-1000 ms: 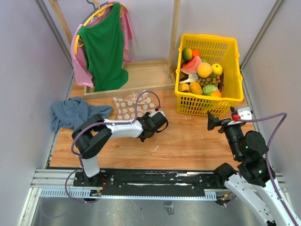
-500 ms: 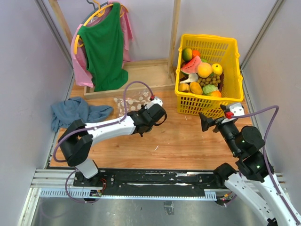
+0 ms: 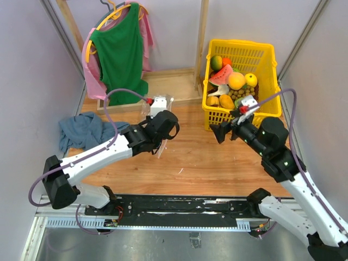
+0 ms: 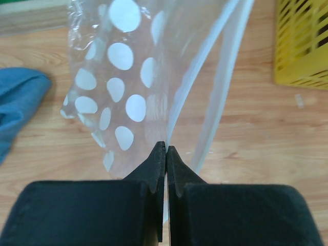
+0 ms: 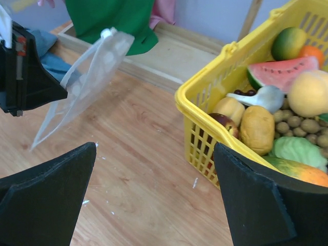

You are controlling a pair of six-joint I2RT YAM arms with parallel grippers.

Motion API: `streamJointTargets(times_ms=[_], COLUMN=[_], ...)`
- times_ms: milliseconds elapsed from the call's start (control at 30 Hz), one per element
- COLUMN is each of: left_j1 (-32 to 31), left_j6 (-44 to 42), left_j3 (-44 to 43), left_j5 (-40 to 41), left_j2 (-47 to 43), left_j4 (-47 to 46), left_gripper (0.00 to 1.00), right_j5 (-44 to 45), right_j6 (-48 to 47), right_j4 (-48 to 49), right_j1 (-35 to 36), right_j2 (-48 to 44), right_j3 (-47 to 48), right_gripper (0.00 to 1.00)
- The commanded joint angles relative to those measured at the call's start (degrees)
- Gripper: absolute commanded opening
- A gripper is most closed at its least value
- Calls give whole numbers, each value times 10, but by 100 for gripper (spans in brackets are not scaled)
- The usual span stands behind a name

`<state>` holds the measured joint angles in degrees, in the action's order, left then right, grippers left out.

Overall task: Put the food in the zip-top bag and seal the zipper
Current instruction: Pick up the zipper food storage bag at the center of the board.

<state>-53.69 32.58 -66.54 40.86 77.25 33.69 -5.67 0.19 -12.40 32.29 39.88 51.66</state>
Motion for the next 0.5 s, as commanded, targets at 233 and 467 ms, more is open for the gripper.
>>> streamJointTargets(times_ms=[233, 467], left_j1=[4, 4], left_j6=[202, 228], left_j3=[-36, -26], left_j5=[-71, -76], left_j2=[-66, -104], left_j4=[-8, -47], left_gripper=[0, 0], right_j5=[10, 73], right_j6=[71, 98], right_j4=[52, 127], right_j1=[86, 159], right_j2=[130, 168], right_j3=[57, 36], right_gripper=[98, 97])
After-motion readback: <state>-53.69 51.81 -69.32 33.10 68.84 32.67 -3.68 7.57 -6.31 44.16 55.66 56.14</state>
